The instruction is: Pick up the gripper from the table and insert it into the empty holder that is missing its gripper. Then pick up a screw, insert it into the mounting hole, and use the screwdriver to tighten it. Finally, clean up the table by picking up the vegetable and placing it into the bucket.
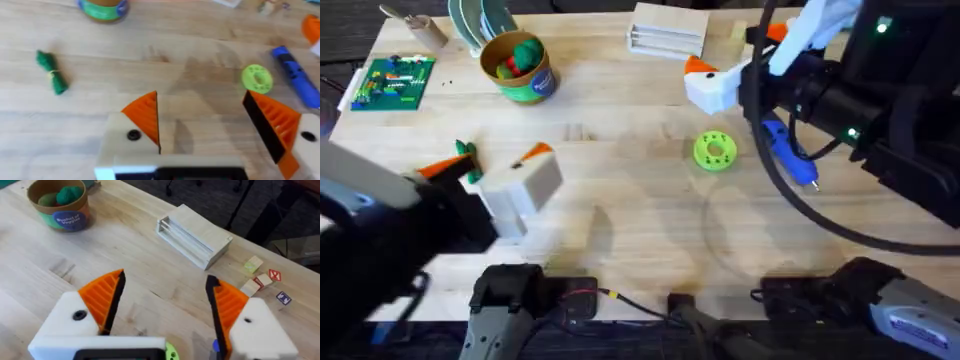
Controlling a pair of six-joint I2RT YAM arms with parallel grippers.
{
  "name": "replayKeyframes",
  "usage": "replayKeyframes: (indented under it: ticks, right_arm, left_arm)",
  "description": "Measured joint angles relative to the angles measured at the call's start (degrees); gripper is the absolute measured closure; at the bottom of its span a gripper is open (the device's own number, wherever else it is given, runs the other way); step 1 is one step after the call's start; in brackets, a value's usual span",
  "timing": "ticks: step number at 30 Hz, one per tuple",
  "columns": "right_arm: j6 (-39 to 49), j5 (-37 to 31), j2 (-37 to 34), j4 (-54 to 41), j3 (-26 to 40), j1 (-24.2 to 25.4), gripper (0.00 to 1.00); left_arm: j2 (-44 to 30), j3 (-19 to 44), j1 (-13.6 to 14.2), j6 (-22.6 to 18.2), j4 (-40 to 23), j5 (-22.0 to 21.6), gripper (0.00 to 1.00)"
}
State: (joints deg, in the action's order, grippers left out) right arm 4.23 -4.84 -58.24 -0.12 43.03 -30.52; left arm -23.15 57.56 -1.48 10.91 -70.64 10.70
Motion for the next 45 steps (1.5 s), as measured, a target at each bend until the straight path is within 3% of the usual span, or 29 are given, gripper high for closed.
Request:
replayKeyframes:
  ticks: [4,10,14,18,23,28,31,32,34,38,43,45]
  right_arm:
    - [0.0,0.0,0.0,0.0,0.0,0.0,0.01]
    - [0.0,0.0,0.0,0.0,0.0,0.0,0.01]
    - [0.0,0.0,0.0,-0.3,0.0,0.0,0.01]
    - [0.0,0.0,0.0,-0.3,0.0,0.0,0.01]
    - [0.0,0.0,0.0,-0.3,0.0,0.0,0.011]
    - [0.0,0.0,0.0,-0.3,0.0,0.0,0.009]
    - [0.0,0.0,0.0,-0.4,0.0,0.0,0.01]
    - [0.0,0.0,0.0,-0.4,0.0,0.0,0.009]
    - [0.0,0.0,0.0,-0.4,0.0,0.0,0.01]
    - [0.0,0.0,0.0,-0.5,0.0,0.0,0.01]
    - [0.0,0.0,0.0,-0.5,0.0,0.0,0.008]
    - [0.0,0.0,0.0,-0.5,0.0,0.0,0.01]
  left_arm:
    - [-8.0,5.5,0.0,-1.1,-3.4,-9.7,0.008]
    - [-15.2,6.0,0.0,-1.7,-4.1,-15.0,0.008]
    - [-18.7,5.9,-0.1,2.2,-3.8,-22.3,0.011]
    - [-21.2,3.8,-2.6,5.7,-2.6,-25.5,0.007]
    - [-26.8,-1.5,-8.5,8.0,3.3,-26.0,0.01]
    - [-34.2,-3.3,-16.1,7.2,8.3,-25.5,0.011]
    - [-38.8,-3.3,-21.6,5.9,11.8,-24.5,0.01]
    - [-43.1,-3.3,-26.3,5.4,14.5,-22.7,0.008]
    - [-45.8,-3.3,-28.7,4.5,16.5,-21.3,0.008]
    - [-51.1,-3.3,-30.6,1.2,20.6,-19.2,0.008]
    - [-59.6,-3.3,-30.6,-2.5,27.5,-17.7,0.008]
    - [-63.4,-3.3,-30.6,-3.7,29.5,-17.5,0.06]
